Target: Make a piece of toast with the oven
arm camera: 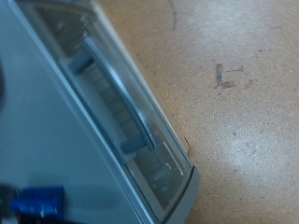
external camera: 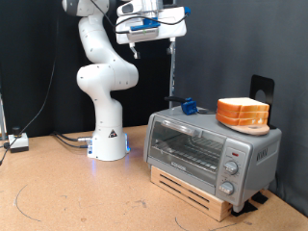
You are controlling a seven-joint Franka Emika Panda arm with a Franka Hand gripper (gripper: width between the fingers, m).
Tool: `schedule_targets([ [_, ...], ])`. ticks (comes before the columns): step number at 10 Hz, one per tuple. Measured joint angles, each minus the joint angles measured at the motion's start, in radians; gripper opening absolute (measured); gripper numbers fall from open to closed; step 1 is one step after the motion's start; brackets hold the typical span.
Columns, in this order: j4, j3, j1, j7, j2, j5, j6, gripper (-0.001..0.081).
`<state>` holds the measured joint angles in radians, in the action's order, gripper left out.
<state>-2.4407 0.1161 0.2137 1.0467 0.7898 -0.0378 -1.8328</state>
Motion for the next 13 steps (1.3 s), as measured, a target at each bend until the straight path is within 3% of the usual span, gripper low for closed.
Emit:
schedule_targets([
  [1, 0.0, 0.025, 0.031, -0.107, -0.01, -0.004, 0.028, 0.0807],
  [3, 0.008, 0.009, 0.032, -0.121, -0.068, 0.05, 0.033, 0.0807],
  [4, 0.007, 0.013, 0.031, -0.122, -0.065, 0.035, 0.028, 0.0807],
  [8, 0.004, 0.089, 0.094, -0.39, -0.096, -0.041, 0.095, 0.0807],
  [13, 0.003, 0.091, 0.099, -0.401, -0.258, -0.055, -0.07, 0.0807],
])
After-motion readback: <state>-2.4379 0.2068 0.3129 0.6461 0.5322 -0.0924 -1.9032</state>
